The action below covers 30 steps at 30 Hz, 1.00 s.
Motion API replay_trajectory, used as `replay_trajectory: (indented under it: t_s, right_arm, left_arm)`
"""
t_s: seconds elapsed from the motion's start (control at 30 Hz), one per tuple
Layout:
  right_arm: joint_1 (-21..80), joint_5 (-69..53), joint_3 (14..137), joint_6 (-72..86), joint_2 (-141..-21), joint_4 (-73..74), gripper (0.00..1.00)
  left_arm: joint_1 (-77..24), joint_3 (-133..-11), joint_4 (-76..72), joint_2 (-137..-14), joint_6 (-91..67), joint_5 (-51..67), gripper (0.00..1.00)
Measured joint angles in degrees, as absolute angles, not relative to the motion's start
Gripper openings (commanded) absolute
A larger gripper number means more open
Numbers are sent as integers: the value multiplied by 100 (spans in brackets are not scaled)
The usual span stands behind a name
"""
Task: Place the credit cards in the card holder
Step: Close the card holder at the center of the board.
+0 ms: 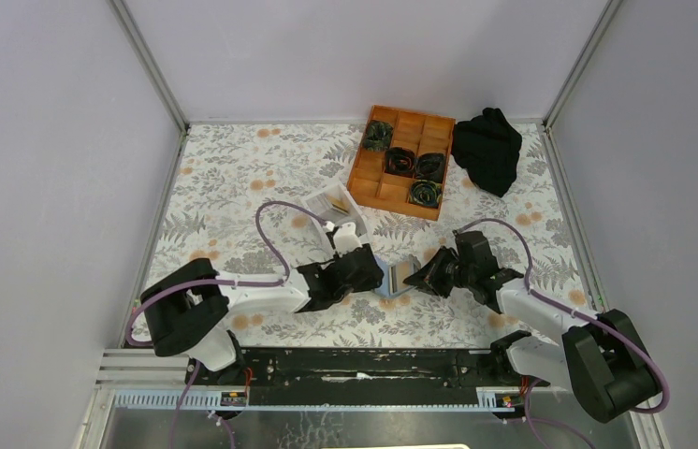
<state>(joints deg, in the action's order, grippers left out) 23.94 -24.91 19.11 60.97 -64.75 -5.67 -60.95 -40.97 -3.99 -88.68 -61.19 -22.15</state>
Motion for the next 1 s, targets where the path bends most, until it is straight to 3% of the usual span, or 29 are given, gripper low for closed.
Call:
replay_trajectory:
  t_s: [0.3, 1.0]
  right_arm:
    - [2394, -2451, 2040, 5697, -6576, -390, 0]
    - [2394, -2346, 2038, 5502, -6768, -419, 0]
  left_arm:
    - [-6396, -4779, -287, -8962, -5684, -2362, 50]
    - [-6558, -5015, -456, -9402, -5387, -2217, 52]
